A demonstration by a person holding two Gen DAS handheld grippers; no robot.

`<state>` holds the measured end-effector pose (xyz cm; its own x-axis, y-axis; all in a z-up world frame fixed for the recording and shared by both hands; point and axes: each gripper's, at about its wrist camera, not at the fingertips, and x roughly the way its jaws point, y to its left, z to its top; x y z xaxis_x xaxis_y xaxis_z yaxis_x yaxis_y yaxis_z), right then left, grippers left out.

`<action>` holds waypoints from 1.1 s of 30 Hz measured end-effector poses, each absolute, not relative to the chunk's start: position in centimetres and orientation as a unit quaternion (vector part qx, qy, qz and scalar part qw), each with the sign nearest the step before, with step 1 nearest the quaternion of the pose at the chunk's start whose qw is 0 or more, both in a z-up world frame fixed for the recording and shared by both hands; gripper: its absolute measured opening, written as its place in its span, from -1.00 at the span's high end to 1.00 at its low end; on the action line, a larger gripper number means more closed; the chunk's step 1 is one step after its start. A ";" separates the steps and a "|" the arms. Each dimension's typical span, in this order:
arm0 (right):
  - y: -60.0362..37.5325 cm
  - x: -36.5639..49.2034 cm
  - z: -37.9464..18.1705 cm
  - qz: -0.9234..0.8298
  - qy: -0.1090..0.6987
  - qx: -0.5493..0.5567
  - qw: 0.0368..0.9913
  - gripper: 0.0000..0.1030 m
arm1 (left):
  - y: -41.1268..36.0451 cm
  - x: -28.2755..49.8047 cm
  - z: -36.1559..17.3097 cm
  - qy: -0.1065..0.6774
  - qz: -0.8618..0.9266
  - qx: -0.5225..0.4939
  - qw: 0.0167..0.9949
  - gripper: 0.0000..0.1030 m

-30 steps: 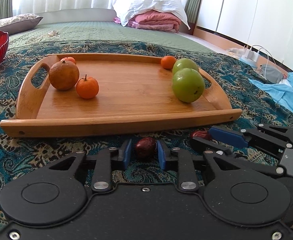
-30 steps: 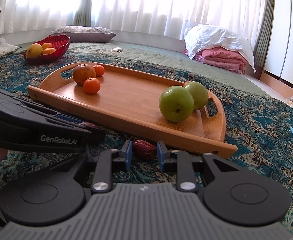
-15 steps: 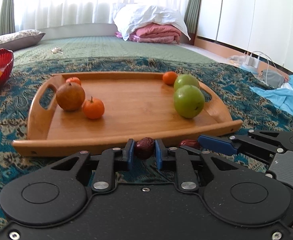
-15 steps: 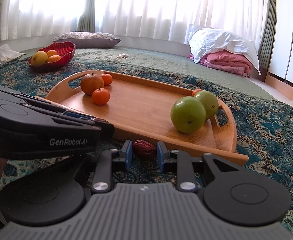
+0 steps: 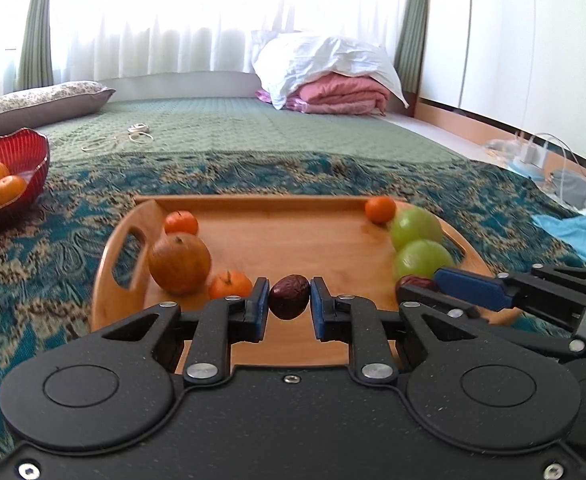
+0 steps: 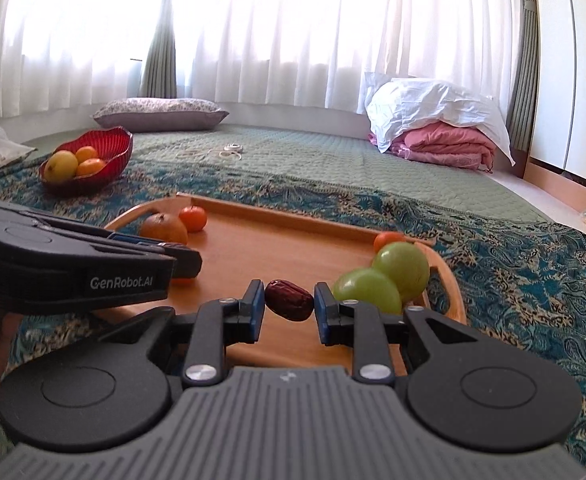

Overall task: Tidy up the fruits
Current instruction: 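Lift and carry the date over the tray with the left tool while the right tool carries its date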

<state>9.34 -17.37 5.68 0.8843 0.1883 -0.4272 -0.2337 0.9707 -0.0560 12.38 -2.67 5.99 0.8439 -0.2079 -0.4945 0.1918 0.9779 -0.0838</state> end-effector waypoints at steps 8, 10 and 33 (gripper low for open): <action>-18.0 13.1 6.7 0.097 0.220 -0.027 0.970 0.38 | -2.2 16.0 6.9 0.263 -0.082 -0.012 0.961 0.60; -18.0 14.1 6.7 0.096 0.226 -0.024 0.969 0.38 | -2.1 16.9 7.0 0.266 -0.079 -0.008 0.961 0.60; -20.0 25.0 5.6 0.089 0.383 0.056 0.918 0.38 | -0.7 27.2 5.3 0.376 -0.062 -0.027 0.924 0.60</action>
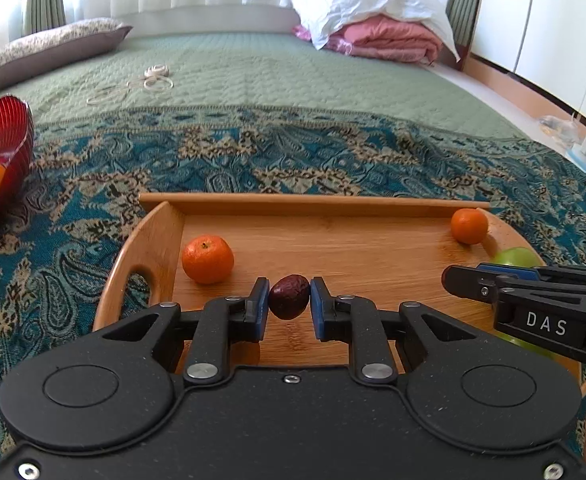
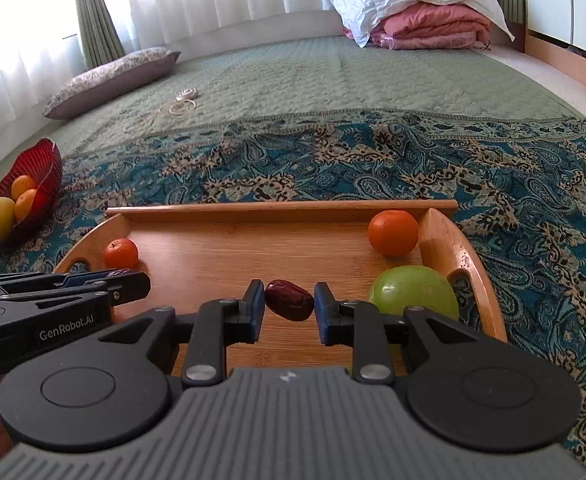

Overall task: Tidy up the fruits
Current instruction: 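Lift and carry the date over the tray with the left tool while the right tool carries its date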

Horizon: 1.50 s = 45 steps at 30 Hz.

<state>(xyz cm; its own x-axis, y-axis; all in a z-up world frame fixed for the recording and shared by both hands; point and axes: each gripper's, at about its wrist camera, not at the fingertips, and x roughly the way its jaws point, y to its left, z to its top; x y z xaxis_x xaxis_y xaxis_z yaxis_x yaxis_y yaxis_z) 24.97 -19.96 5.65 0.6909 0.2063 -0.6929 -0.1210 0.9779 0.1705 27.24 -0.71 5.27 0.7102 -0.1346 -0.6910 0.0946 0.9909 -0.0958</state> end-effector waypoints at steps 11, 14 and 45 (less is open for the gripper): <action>-19.6 25.8 4.4 0.083 0.403 0.056 0.910 0.38 | -1.1 27.6 4.6 0.381 -0.064 -0.014 0.922 0.60; -19.7 25.9 4.3 0.084 0.407 0.056 0.908 0.38 | -1.2 27.7 4.6 0.382 -0.068 -0.012 0.922 0.60; -19.5 25.4 4.0 0.087 0.404 0.044 0.910 0.38 | -2.3 28.0 4.0 0.379 -0.069 0.007 0.923 0.59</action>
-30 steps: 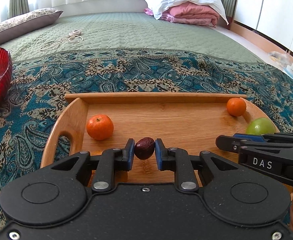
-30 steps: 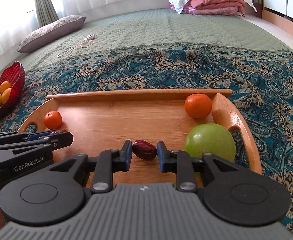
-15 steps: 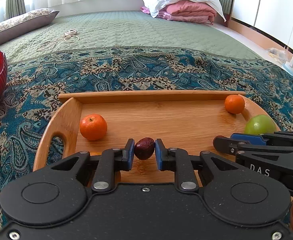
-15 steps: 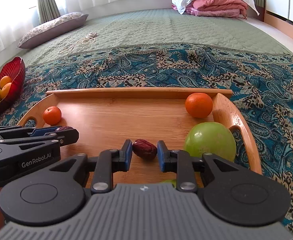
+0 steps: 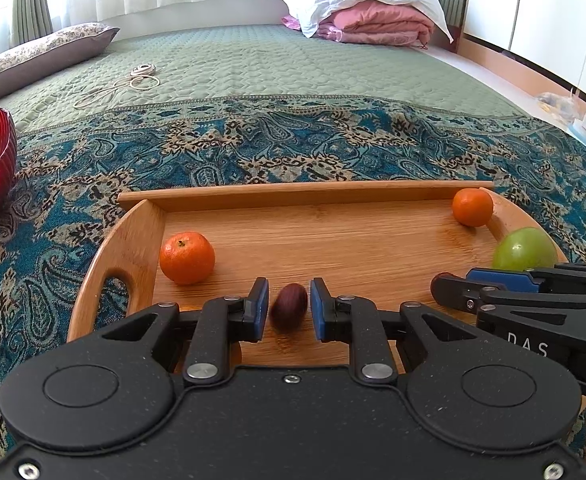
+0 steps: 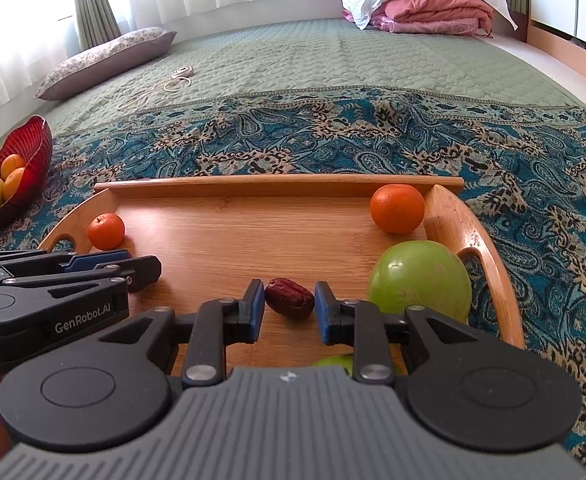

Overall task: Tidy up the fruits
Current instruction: 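Lift and carry the date over the tray with the left tool while the right tool carries its date, then lower both dates onto the tray and open both tools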

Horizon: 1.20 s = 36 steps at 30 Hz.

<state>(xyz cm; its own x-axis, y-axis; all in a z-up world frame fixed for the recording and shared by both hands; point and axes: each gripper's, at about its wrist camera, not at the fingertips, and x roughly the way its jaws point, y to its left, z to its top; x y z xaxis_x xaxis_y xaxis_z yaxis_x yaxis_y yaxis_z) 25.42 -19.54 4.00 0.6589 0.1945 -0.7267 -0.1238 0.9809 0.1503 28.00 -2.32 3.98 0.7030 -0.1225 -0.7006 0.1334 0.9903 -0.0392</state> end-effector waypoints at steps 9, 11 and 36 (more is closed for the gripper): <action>-19.5 25.2 4.2 0.087 0.403 0.042 0.910 0.36 | -2.4 27.9 4.0 0.379 -0.070 0.007 0.923 0.49; -19.5 25.1 4.3 0.088 0.402 0.042 0.910 0.36 | -2.4 27.8 4.1 0.380 -0.070 0.007 0.922 0.46; -19.6 19.4 9.8 0.095 0.310 0.003 0.946 0.18 | -0.5 21.6 9.2 0.324 -0.046 -0.020 0.945 -0.12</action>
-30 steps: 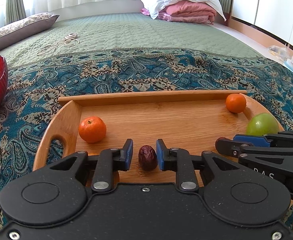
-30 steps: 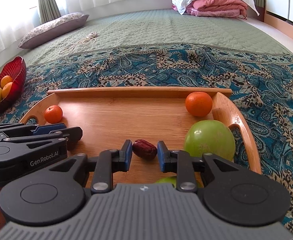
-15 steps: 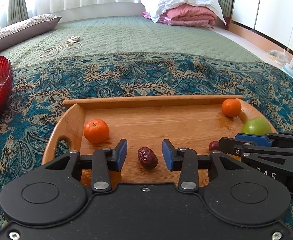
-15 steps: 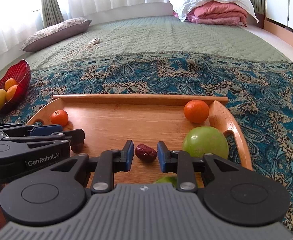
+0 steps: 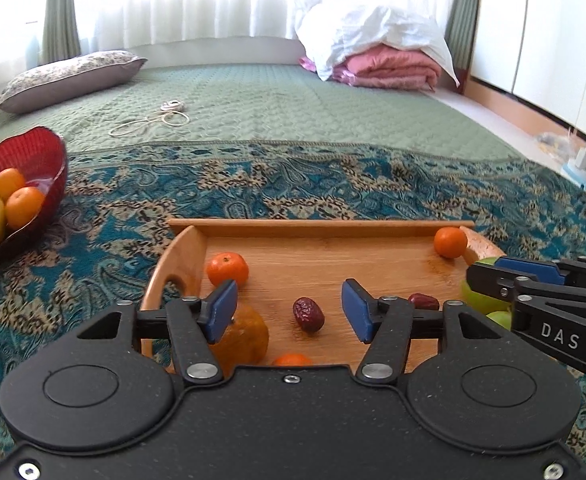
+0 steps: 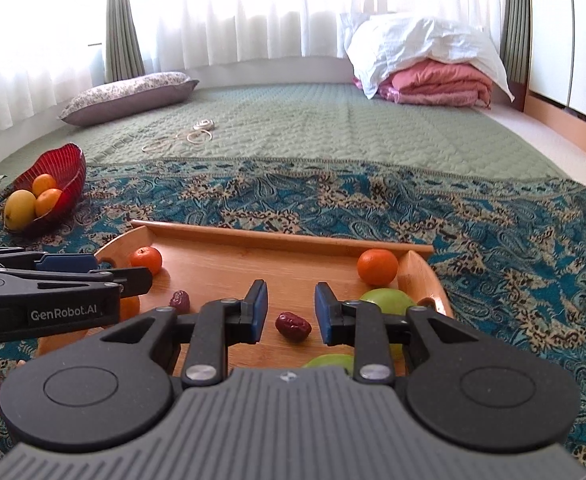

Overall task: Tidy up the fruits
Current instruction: 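Lower both dates onto the tray and open both tools, then withdraw both open tools back from the tray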

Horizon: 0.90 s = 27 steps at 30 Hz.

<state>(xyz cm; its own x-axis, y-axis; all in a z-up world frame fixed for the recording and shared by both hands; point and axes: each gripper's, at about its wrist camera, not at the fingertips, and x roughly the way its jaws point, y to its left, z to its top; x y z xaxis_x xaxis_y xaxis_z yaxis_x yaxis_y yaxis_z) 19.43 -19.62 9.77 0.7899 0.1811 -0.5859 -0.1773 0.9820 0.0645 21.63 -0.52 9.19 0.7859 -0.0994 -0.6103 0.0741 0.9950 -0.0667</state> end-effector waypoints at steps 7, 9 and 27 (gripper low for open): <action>-19.5 16.7 10.5 0.094 0.279 0.002 0.956 0.13 | 0.0 18.5 9.8 0.304 -0.041 -0.022 0.952 -0.17; -19.4 15.9 10.4 0.091 0.270 -0.003 0.958 0.05 | 0.0 17.5 9.9 0.297 -0.041 -0.020 0.954 -0.24; -18.4 9.7 7.8 0.077 0.237 -0.022 0.968 -0.14 | 0.5 10.6 6.8 0.293 -0.022 -0.018 0.956 -0.41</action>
